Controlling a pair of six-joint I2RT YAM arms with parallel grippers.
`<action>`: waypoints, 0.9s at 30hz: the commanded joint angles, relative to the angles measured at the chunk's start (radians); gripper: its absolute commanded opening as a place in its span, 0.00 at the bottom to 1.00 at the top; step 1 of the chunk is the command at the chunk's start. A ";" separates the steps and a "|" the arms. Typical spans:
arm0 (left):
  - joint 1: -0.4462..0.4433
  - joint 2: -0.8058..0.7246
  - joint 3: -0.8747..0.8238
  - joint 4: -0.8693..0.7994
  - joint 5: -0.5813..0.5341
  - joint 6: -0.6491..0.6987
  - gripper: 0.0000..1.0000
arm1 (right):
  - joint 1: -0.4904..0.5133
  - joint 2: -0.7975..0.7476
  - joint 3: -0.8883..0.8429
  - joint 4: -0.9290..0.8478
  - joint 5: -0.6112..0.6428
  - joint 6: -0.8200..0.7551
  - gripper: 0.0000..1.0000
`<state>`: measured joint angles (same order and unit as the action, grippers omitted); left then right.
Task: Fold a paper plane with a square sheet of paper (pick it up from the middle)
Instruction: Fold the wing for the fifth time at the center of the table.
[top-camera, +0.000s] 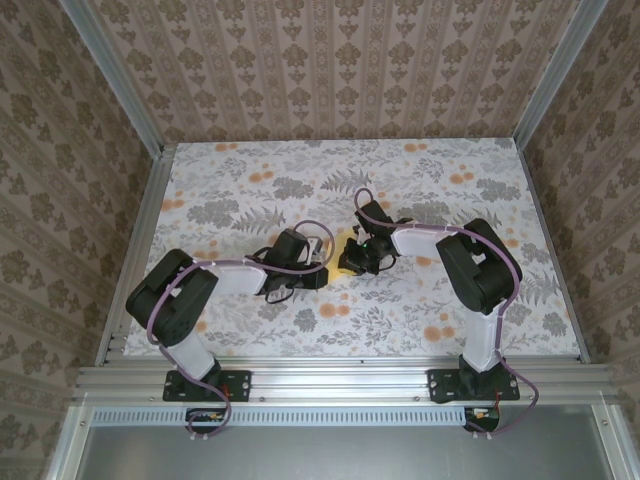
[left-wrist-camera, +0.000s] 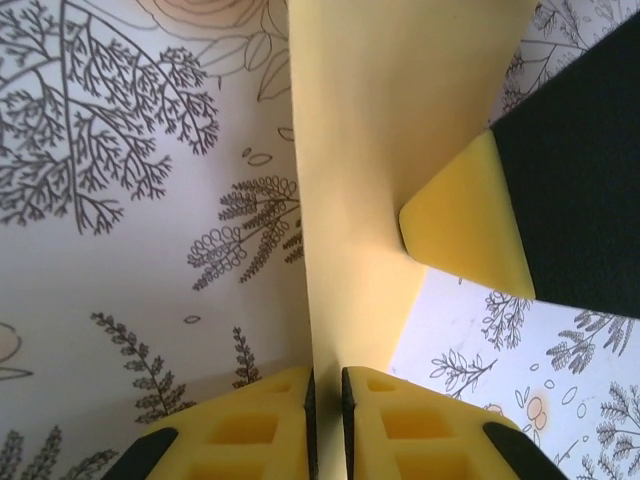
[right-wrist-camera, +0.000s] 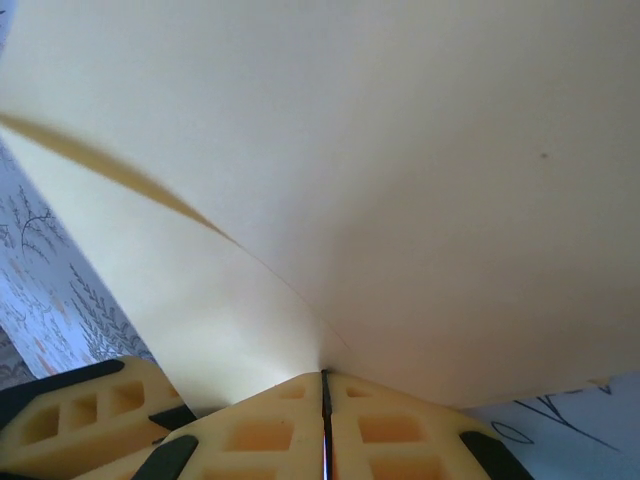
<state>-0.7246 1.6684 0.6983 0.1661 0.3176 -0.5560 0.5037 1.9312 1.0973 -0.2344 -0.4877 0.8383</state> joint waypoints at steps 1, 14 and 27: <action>-0.009 -0.036 -0.017 0.009 0.001 -0.013 0.15 | -0.013 0.050 -0.006 -0.042 0.064 0.021 0.09; -0.069 -0.036 0.019 -0.098 -0.183 0.113 0.05 | -0.030 -0.056 -0.038 0.119 -0.034 0.109 0.22; -0.172 -0.034 0.040 -0.140 -0.395 0.348 0.04 | -0.057 -0.129 -0.033 0.117 -0.018 0.339 0.55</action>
<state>-0.8757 1.6478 0.7235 0.0898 0.0048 -0.3035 0.4473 1.8080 1.0676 -0.1165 -0.5018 1.0859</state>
